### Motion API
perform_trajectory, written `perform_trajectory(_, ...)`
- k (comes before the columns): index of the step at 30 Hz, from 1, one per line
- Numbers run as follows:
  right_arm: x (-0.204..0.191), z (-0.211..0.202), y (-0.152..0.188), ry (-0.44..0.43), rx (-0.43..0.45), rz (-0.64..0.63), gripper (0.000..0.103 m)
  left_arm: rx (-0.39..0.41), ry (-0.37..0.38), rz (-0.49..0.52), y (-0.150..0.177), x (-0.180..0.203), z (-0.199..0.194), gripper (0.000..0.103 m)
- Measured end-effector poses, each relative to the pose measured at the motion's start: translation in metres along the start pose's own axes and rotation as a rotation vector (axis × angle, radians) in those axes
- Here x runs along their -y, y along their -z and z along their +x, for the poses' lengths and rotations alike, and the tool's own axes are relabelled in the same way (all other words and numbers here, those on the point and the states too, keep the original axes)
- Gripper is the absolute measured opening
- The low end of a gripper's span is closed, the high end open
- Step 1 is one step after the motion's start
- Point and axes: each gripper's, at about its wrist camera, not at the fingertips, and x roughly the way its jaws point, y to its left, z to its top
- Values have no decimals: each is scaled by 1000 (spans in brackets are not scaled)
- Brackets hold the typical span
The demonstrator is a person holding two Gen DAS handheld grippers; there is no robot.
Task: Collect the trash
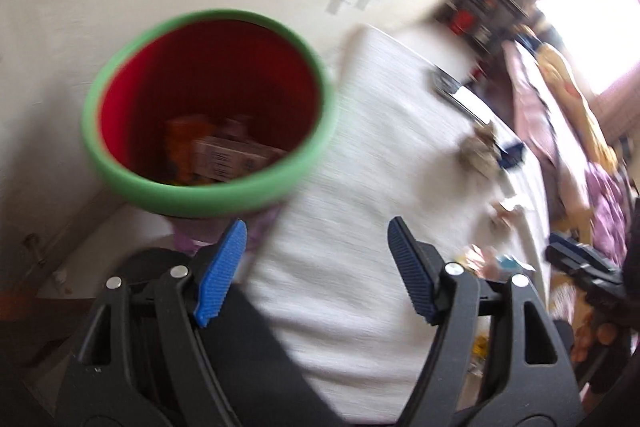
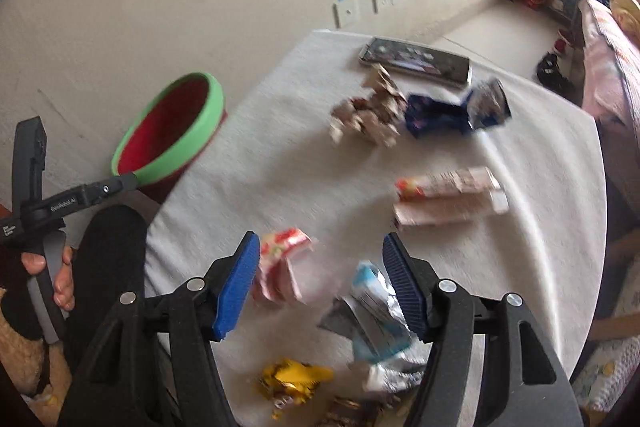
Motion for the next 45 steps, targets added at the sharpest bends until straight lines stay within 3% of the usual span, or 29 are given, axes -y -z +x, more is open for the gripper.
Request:
perform_trajectory(6,20,22,34,3,-96,69,62,-110,101,115,18,67,31,70)
perform_trajectory(10,18,35,40,3,-141,75,29,-162,132,204,30,102,44,70)
perform_trajectory(11,17,36,38,-2,-136,81,28,-171,136,220,33,108,46,70)
perform_trajectory(20,43,7,26,45,18,171,25,-266,158,229,49,133,73,70)
perform_trajectory(25,53,0,27,59,41,203,26,-311,153,240,58,140,92,69)
perform_trajectory(31,44,-1,25,36,44,191,26,-294,202,261,59,145,86,44)
perform_trajectory(38,32,2,22,22,50,168,27,-269,224,218,51,138,80,44)
perform_trajectory(42,39,-2,22,45,65,186,27,-258,225,194,49,136,80,53)
perform_trajectory(45,45,-3,24,61,66,204,28,-267,222,190,48,140,84,54)
